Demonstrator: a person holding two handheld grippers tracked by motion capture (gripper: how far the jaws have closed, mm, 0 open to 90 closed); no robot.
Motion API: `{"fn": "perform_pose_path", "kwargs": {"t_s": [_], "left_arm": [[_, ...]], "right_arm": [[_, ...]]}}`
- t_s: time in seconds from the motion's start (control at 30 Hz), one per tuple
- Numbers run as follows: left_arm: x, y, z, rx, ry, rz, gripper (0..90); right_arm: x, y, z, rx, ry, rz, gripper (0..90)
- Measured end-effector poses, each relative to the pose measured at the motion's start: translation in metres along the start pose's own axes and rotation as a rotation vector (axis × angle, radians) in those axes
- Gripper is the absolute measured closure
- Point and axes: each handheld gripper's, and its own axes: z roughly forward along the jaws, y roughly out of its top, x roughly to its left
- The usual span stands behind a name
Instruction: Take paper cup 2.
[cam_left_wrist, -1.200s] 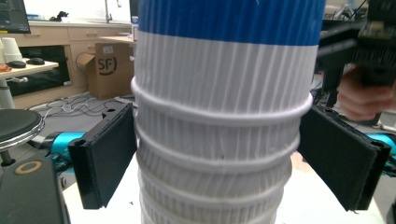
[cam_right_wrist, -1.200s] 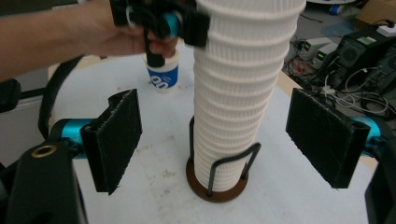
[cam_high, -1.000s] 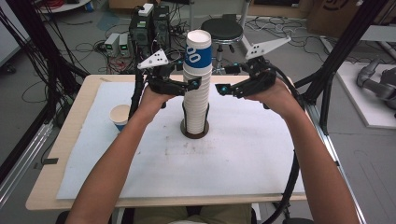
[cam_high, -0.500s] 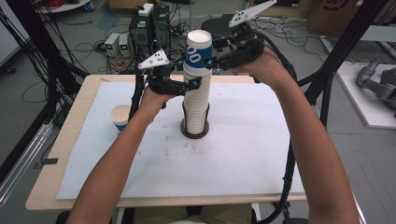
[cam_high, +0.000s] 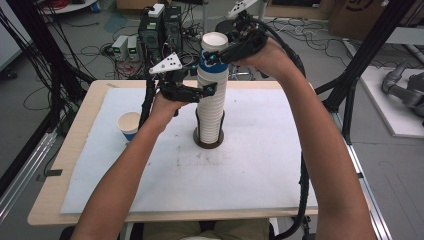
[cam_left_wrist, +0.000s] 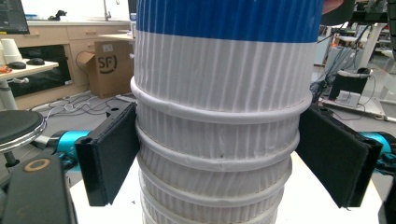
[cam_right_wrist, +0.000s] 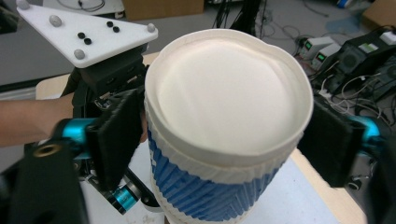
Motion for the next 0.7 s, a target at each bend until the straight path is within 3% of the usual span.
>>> {"fn": "perform_pose_path", "kwargs": {"t_s": [0.57,0.7], "left_arm": [[0.001,-0.001,-0.001,-0.007,0.003,-0.005,16.0],[0.001,-0.001,-0.001,-0.011,0.004,-0.008,16.1]], "right_arm": [[-0.002,0.006,0.0,0.017,0.002,-0.002,27.6],[-0.003,0.016,-0.018,-0.081,-0.004,0.012,28.6]]}}
